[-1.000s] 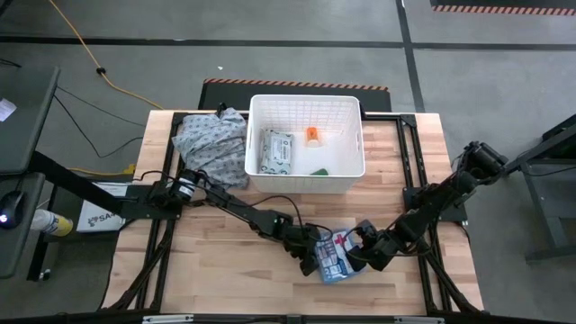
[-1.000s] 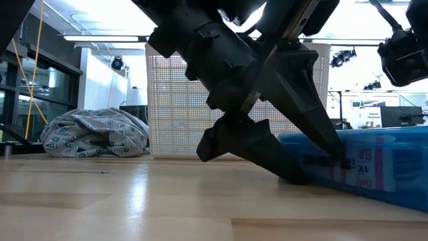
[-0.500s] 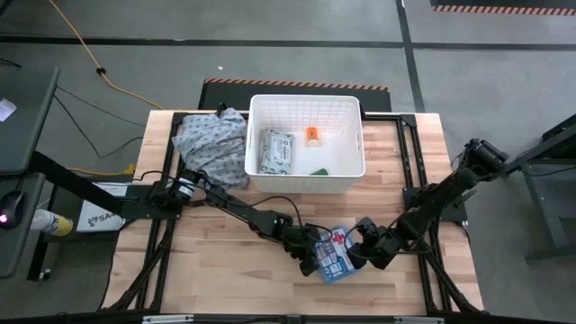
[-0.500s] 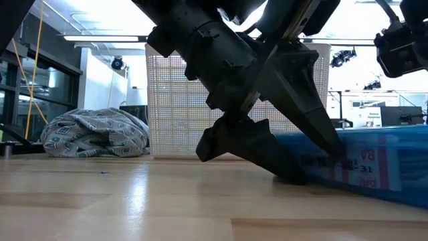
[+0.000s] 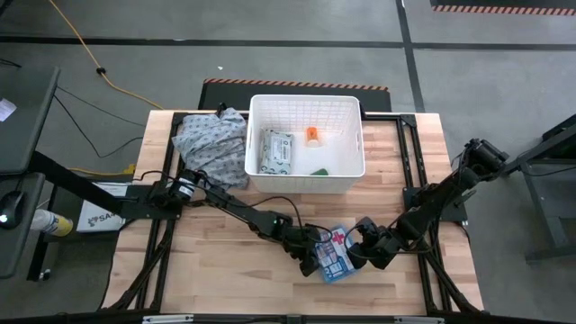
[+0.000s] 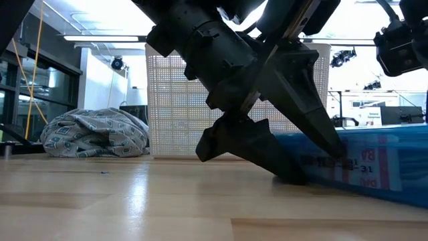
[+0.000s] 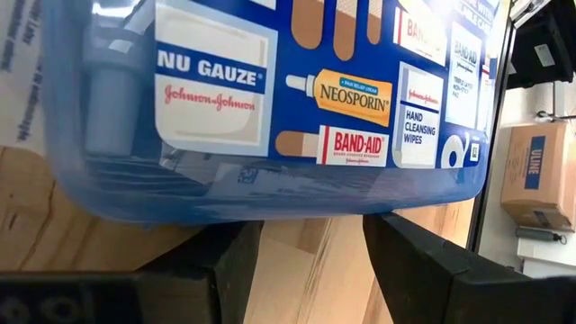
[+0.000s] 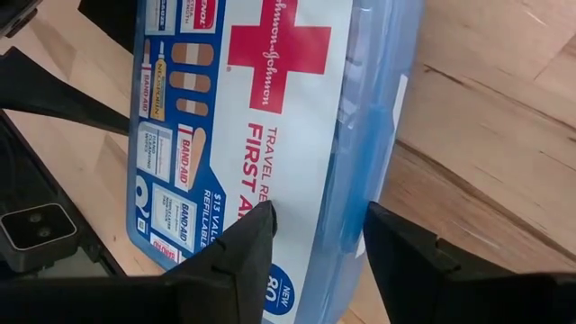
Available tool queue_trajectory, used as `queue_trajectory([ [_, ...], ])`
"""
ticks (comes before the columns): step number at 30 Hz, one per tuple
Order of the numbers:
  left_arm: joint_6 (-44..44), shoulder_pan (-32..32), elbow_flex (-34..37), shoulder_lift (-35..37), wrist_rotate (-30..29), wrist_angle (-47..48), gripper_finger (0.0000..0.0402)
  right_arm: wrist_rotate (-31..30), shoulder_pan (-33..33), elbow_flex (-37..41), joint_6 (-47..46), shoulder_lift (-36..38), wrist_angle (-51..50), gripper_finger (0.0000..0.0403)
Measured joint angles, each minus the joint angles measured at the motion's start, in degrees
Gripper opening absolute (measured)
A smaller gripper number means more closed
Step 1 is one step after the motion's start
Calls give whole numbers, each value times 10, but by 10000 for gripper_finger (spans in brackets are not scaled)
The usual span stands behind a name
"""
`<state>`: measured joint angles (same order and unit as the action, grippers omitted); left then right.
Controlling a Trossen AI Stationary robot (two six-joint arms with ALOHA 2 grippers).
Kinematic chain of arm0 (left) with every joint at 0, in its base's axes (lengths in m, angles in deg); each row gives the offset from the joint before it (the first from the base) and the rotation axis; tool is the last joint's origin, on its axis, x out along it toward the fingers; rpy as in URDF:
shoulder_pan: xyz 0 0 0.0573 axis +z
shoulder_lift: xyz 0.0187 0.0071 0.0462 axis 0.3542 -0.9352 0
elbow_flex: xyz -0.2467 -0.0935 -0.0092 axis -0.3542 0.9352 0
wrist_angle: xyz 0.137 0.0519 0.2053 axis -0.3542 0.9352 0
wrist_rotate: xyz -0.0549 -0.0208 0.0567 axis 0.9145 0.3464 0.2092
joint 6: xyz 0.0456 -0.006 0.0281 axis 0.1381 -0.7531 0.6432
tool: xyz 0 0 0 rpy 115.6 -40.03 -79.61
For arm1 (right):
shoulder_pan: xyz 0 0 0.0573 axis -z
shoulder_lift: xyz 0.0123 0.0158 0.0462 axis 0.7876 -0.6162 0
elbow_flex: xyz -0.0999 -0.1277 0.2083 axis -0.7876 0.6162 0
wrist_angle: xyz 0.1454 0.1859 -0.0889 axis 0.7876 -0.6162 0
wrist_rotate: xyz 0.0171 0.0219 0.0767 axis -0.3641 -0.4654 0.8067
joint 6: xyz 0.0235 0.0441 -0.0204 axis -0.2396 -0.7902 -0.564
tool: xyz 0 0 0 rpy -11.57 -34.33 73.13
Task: Pick & place medical supplies in basket/bin
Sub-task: Put the blue first aid kit in the white bin
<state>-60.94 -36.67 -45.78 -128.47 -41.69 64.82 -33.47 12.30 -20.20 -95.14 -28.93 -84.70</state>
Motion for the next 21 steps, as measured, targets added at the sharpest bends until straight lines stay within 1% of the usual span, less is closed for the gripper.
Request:
queue_trajectory([
  [6,-1,0,0,0,-1,0,239,-6,0,0,6,0,-1,163],
  [11,-6,0,0,0,-3,2,239,-30,0,0,28,2,-3,171],
  [17,-5,1,-1,0,-4,6,239,-35,0,-1,34,2,-3,181],
  [21,-6,1,-1,0,-11,8,239,-53,-1,-1,46,2,-3,185],
])
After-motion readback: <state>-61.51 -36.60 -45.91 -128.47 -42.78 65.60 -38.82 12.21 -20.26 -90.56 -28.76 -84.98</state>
